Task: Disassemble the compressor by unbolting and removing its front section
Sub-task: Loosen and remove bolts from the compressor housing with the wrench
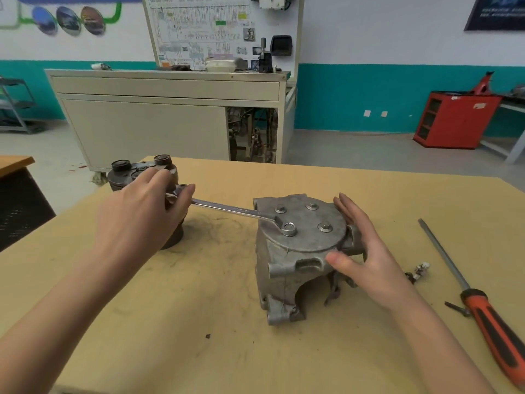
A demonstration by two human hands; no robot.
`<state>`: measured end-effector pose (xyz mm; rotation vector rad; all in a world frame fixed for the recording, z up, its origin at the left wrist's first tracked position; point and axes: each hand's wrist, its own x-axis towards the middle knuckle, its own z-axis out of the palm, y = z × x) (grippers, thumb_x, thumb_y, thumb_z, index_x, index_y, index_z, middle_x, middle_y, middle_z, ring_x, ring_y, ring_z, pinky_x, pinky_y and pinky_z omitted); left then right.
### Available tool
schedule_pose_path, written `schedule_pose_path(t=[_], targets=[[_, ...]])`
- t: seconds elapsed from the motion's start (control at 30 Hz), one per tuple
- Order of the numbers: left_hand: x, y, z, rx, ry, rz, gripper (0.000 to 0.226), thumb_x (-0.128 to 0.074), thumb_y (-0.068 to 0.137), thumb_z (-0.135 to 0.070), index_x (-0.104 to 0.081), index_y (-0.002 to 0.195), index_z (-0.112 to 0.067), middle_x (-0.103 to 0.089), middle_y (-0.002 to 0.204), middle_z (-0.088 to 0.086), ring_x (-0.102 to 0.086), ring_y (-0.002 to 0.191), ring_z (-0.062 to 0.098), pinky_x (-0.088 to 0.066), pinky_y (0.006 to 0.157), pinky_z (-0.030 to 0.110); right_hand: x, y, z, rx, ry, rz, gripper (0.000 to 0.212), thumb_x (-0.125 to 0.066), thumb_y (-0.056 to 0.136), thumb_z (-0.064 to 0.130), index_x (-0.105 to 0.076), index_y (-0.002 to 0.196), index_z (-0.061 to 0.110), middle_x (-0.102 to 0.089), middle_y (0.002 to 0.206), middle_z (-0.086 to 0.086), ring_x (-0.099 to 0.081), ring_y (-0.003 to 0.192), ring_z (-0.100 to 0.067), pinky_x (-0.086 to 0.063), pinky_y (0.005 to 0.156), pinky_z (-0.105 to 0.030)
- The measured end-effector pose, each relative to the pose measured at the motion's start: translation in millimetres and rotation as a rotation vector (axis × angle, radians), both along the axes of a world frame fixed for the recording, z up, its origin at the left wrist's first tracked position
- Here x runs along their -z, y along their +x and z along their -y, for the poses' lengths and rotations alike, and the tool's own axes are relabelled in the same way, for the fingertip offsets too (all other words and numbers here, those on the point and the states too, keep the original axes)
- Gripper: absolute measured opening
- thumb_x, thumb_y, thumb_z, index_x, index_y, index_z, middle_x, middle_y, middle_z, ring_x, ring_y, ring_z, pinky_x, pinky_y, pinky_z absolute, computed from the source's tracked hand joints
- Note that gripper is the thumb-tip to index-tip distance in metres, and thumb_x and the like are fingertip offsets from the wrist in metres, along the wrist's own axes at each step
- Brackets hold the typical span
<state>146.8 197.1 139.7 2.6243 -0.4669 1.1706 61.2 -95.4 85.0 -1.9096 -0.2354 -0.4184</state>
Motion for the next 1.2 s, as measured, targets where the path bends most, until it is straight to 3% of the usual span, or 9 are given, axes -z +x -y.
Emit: schedule_pose_path(t=[0.1, 0.27, 0.37, 0.63, 0.77, 0.87, 0.97, 1.03, 1.2], targets=[[1, 1, -1, 0.011, -0.027, 0.012, 0.033, -0.059, 0.092, -0.037, -0.054, 0.076, -0.007, -0.047, 0.075, -0.001, -0.038, 0.056, 0.023, -0.027, 0.045, 0.023, 2, -2, -2, 0.055, -0.043, 0.043, 0.073, -0.067, 0.066, 0.039, -0.035, 0.131, 0.046, -0.036, 0.124, 0.049, -0.038, 0.114, 0.025, -0.032, 0.082, 0.005], [2, 25, 11, -0.009, -0.07, -0.025, 0.035, -0.053, 0.093, -0.046, -0.046, 0.075, -0.017, -0.045, 0.076, -0.004, -0.043, 0.062, 0.024, -0.033, 0.051, 0.027, 5, -4, -8, 0.177, -0.095, 0.168, 0.063, -0.063, 0.063, 0.052, -0.049, 0.12, 0.03, -0.048, 0.13, 0.021, -0.045, 0.118, 0.01, -0.034, 0.09, -0.001], [1, 42, 21, 0.012, -0.08, -0.014, 0.032, -0.053, 0.094, -0.045, -0.047, 0.076, -0.02, -0.046, 0.076, -0.006, -0.042, 0.065, 0.019, -0.025, 0.049, 0.022, 6, -4, -11, 0.256, -0.114, 0.209, 0.063, -0.06, 0.064, 0.054, -0.051, 0.119, 0.023, -0.054, 0.124, 0.011, -0.051, 0.116, -0.005, -0.035, 0.092, -0.004], [1, 55, 29, -0.015, -0.195, -0.124, 0.033, -0.048, 0.097, -0.044, -0.052, 0.087, -0.013, -0.05, 0.083, -0.005, -0.044, 0.071, 0.02, -0.023, 0.051, 0.027, 4, 9, -13, 0.367, -0.168, 0.17, 0.066, -0.059, 0.063, 0.06, -0.052, 0.118, 0.024, -0.051, 0.118, 0.017, -0.049, 0.112, -0.007, -0.039, 0.093, -0.021], [9, 5, 9, -0.054, -0.19, -0.002, 0.035, -0.049, 0.097, -0.042, -0.044, 0.08, -0.012, -0.048, 0.077, 0.001, -0.043, 0.058, 0.028, -0.028, 0.046, 0.028, 7, 13, -11, 0.347, -0.144, 0.168, 0.059, -0.067, 0.068, 0.06, -0.047, 0.117, 0.033, -0.051, 0.121, 0.016, -0.048, 0.113, -0.004, -0.035, 0.091, -0.012], [23, -44, -3, -0.052, -0.152, 0.133, 0.04, -0.047, 0.099, -0.038, -0.054, 0.079, -0.004, -0.053, 0.072, 0.01, -0.048, 0.049, 0.034, -0.04, 0.037, 0.036, 10, 13, -10, 0.325, -0.129, 0.164, 0.062, -0.066, 0.07, 0.066, -0.044, 0.12, 0.037, -0.048, 0.128, 0.015, -0.046, 0.118, -0.006, -0.038, 0.1, -0.024], [31, -82, -1, 0.12, -0.096, 0.276, 0.025, -0.05, 0.097, -0.028, -0.052, 0.08, -0.009, -0.055, 0.068, 0.01, -0.047, 0.044, 0.03, -0.039, 0.033, 0.034, 12, 8, -7, 0.219, -0.188, 0.144, 0.076, -0.052, 0.065, 0.08, -0.03, 0.128, 0.045, -0.032, 0.144, 0.015, -0.031, 0.133, -0.006, -0.027, 0.107, -0.026], [28, -96, 7, 0.262, -0.041, 0.345, 0.02, -0.052, 0.097, -0.024, -0.044, 0.081, -0.015, -0.059, 0.067, 0.01, -0.049, 0.042, 0.026, -0.037, 0.038, 0.036, 14, 4, -2, 0.2, -0.155, 0.159, 0.082, -0.042, 0.067, 0.085, -0.022, 0.134, 0.044, -0.026, 0.148, 0.016, -0.023, 0.136, 0.001, -0.021, 0.108, -0.014], [12, -116, 51, 0.586, 0.101, 0.461, 0.029, -0.057, 0.095, -0.028, -0.051, 0.071, -0.012, -0.053, 0.057, 0.006, -0.047, 0.045, 0.023, -0.035, 0.045, 0.03, 17, 6, 14, 0.423, 0.062, 0.181, 0.059, -0.044, 0.084, 0.054, -0.04, 0.134, 0.024, -0.044, 0.138, 0.009, -0.043, 0.124, -0.004, -0.034, 0.097, -0.016]])
